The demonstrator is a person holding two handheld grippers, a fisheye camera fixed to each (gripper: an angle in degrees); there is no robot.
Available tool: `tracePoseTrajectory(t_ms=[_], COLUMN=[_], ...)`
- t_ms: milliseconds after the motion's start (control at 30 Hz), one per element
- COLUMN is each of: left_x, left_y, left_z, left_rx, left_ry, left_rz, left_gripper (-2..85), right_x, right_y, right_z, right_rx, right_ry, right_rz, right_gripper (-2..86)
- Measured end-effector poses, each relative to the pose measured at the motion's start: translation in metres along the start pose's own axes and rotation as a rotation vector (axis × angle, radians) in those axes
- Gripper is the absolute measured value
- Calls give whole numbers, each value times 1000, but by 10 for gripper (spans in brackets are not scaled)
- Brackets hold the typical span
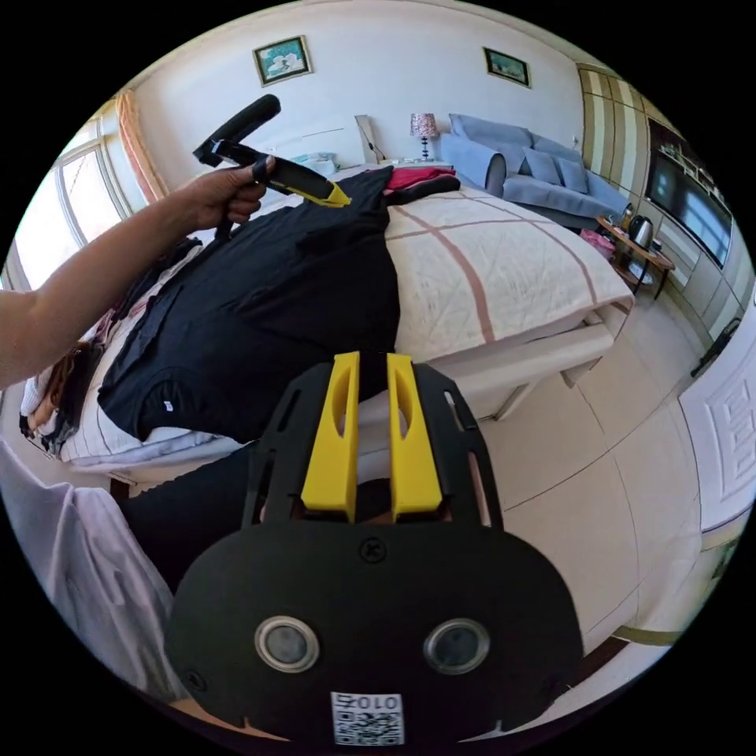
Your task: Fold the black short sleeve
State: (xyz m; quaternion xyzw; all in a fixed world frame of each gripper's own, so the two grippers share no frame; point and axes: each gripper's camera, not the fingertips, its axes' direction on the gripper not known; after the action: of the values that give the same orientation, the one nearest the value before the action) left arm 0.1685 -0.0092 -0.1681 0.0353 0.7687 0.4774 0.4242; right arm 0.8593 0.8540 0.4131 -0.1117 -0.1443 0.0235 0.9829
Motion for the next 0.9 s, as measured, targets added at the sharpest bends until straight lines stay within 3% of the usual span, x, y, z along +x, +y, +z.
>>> tracePoseTrajectory(t_ms=[133,400,600,767,900], left_x=[-24,-28,-25,-62,-80], left_y=[-29,-67,-84,-84,-65], left_z=[21,56,69,80,64], left_rx=[-37,-156,-182,-203,-46], left_ry=[136,84,-53,35,105], left_rz=[-58,9,169,160,86], left_gripper=[132,75,7,5,20], right_x=[19,22,30,31,25], right_y=[-16,-36,-28,-27,-29], right_z=[14,36,30,40,36], right_rx=[-87,-176,-194,-212,-222], right_ry=[-110,-158,-189,-229,-237], right_rz=[41,50,77,95,97], right_gripper=[62,48,41,41,44])
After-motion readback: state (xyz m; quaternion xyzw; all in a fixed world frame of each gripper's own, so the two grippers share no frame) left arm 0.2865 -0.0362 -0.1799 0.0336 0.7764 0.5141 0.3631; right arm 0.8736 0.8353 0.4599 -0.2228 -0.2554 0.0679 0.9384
